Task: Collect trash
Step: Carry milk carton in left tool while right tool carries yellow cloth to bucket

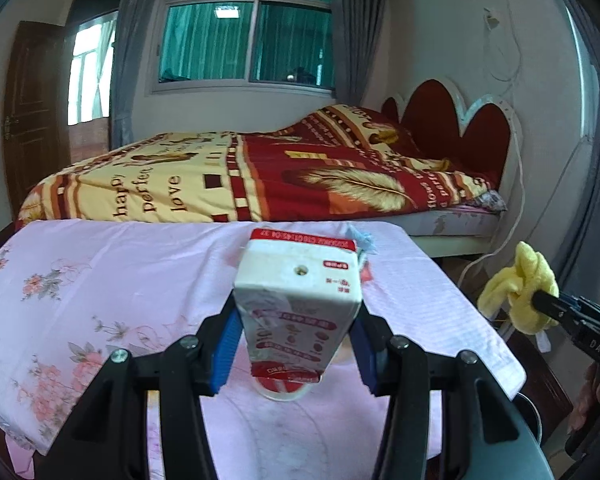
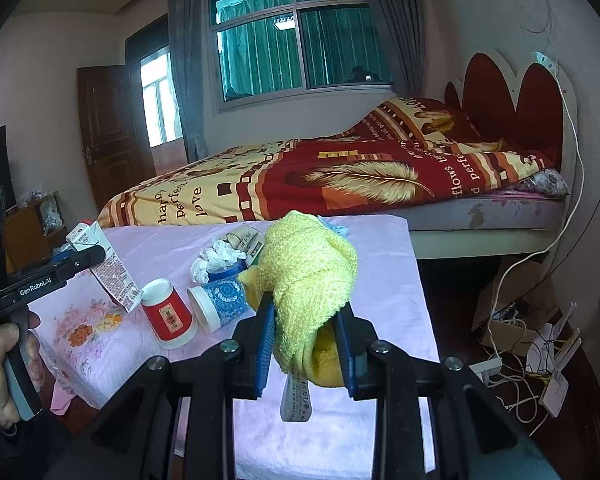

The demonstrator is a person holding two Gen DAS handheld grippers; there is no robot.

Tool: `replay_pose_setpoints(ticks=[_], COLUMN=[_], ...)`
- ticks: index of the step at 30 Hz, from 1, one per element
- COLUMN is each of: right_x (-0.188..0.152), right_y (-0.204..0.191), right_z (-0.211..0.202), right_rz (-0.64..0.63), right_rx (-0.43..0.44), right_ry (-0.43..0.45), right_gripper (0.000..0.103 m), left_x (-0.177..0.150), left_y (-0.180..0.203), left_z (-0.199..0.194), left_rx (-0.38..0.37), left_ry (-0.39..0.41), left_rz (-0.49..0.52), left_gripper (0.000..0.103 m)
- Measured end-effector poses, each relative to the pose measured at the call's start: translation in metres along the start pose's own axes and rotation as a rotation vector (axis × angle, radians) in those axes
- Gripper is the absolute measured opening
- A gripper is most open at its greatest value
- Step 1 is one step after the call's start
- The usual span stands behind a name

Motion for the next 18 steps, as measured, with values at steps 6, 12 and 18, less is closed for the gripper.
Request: replay_pose_setpoints(ticks=[6,12,18], right_x=[-0.007,-0.019,-0.032], right_y=[0.015,0.036,0.067], right_z=[-0.012,-0.025,-0.044], right_rz=[0.018,0.036,0.067], right_rx=[-0.028,-0.069,-0.127], right_ry=[-0.001,-0.008,-0.013], right_gripper=[0.03,0.03,0.03], left_x=[-0.006,-0.011,-0.015], left_y=[0.033,0.07,0.111], left_z=[0.004,0.009,0.014], left_rx=[-0.057,-0.122,-0.194], left_ry=[-0.02,-0.036,-0.049], left_rz=[0.028,0.057,0.09], left_gripper=[0.052,0.051,0.051])
Point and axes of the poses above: each gripper's, at about its wrist camera, not at the fingertips, and z roughly the way its jaws point, y to its right, x to its top, the point moved 7 cm from there along z, roughly the way its jaws point, and after that the axes turned 6 degrees about z, right-handed, at the moved point
